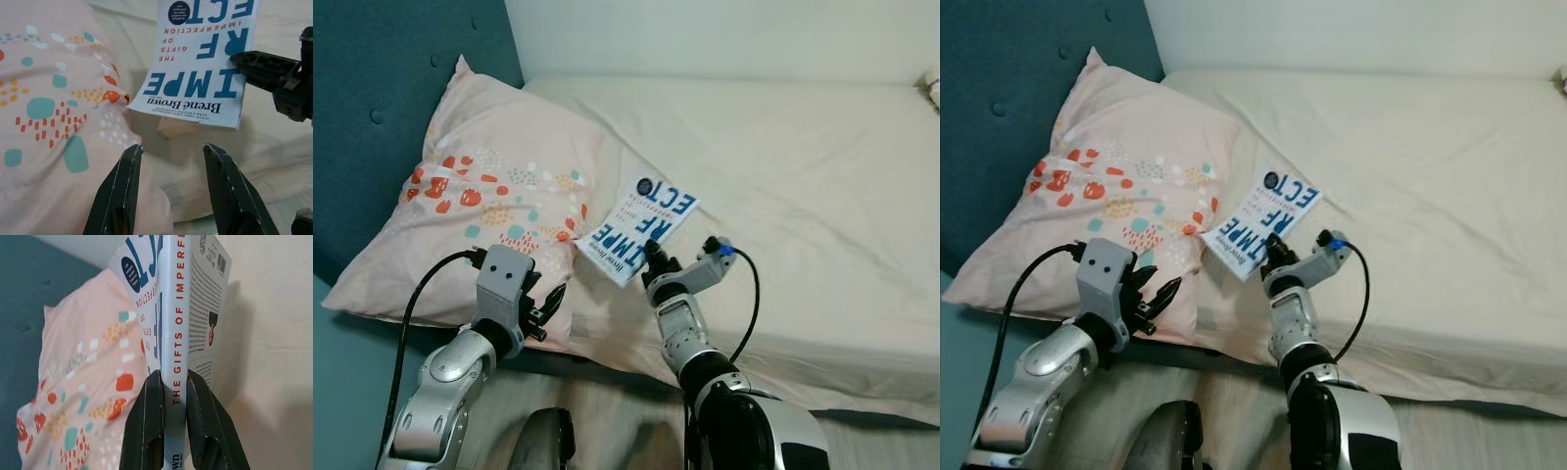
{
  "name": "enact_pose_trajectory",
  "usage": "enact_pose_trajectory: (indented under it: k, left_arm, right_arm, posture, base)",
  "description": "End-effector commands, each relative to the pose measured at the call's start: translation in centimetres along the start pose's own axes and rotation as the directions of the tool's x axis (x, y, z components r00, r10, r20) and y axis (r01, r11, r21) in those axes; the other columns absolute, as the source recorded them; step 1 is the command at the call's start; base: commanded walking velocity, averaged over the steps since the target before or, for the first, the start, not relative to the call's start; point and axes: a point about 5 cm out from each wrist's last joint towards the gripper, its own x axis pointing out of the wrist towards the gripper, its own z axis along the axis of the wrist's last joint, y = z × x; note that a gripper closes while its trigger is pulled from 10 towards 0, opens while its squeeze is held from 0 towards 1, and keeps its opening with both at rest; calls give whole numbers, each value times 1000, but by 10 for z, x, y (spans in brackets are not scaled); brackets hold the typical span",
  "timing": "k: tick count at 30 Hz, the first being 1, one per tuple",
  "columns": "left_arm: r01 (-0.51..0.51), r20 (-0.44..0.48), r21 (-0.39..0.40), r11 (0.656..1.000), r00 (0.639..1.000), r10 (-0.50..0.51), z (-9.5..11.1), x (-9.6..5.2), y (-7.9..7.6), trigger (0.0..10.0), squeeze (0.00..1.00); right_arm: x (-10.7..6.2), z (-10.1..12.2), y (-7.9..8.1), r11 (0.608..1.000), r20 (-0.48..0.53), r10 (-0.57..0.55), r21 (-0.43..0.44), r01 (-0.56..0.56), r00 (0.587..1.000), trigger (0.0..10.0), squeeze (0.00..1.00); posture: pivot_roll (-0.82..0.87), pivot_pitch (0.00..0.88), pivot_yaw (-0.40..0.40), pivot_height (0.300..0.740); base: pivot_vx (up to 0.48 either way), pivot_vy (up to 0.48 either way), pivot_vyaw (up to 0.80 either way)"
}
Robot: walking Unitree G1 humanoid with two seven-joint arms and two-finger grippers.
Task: Clean up the room
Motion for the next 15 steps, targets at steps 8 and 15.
enact_pose_trajectory:
  k: [8,15]
  left_arm:
    - [4,-43,-65,998,999,-7,-6,-1,-3,10000,0]
    - [17,-45,-64,998,999,-20,-7,0,-8,10000,0]
  right_arm:
    - [-25,-72,27,988,-145,56,148,-35,988,10000,0]
    - [-28,-72,16,993,-154,23,114,-6,988,10000,0]
  posture:
    - [172,212,5,609]
    - [177,218,7,609]
  base:
    - [0,0,0]
    - [0,0,0]
